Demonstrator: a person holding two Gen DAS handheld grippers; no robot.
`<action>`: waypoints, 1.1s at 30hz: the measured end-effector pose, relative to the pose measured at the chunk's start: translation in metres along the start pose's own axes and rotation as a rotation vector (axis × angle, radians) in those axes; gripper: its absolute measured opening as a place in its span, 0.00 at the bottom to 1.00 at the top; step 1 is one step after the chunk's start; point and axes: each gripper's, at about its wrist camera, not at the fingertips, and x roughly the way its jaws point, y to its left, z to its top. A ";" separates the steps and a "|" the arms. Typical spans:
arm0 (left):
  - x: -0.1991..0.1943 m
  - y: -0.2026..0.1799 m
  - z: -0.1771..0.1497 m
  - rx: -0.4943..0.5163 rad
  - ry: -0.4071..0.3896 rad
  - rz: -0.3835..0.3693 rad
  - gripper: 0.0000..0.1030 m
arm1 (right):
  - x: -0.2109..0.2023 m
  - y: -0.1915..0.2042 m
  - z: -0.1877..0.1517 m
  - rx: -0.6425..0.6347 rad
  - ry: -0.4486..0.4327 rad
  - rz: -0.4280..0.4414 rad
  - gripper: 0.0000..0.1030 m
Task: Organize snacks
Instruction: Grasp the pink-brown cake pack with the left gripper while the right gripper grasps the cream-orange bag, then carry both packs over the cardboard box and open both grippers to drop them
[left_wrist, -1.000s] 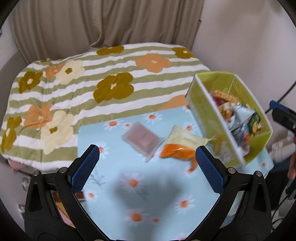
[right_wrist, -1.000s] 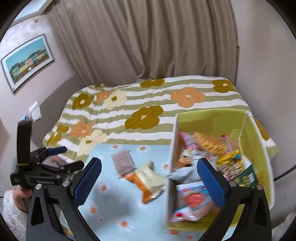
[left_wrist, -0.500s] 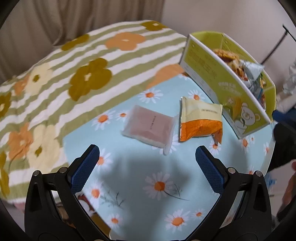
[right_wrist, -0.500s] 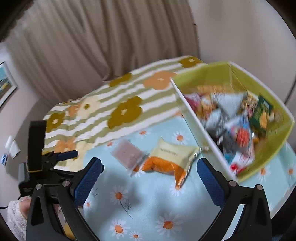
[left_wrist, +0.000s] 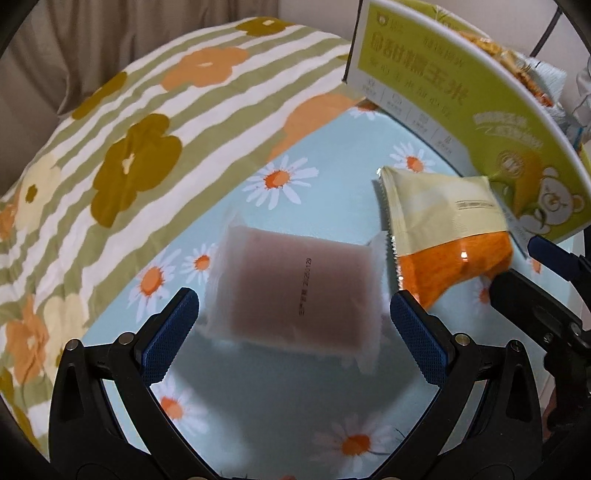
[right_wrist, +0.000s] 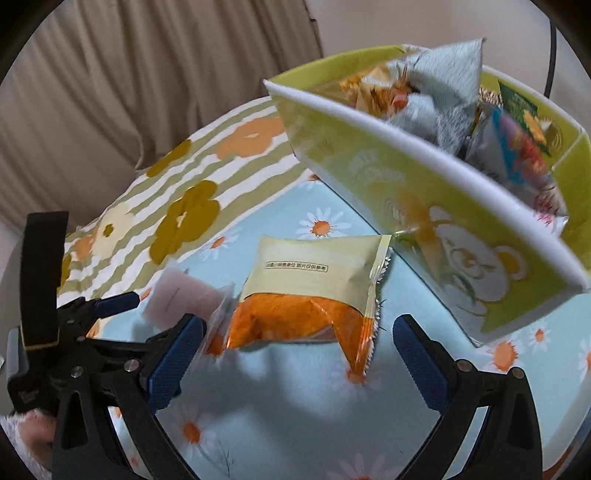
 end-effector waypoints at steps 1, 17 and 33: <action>0.004 0.000 0.000 0.005 0.006 0.008 1.00 | 0.005 0.001 0.001 0.002 -0.004 -0.020 1.00; 0.026 -0.001 0.003 0.067 -0.008 0.015 0.89 | 0.056 0.005 0.011 -0.015 0.088 -0.073 1.00; 0.007 -0.001 -0.012 0.047 -0.020 0.015 0.71 | 0.058 0.010 0.009 -0.076 0.086 -0.027 0.86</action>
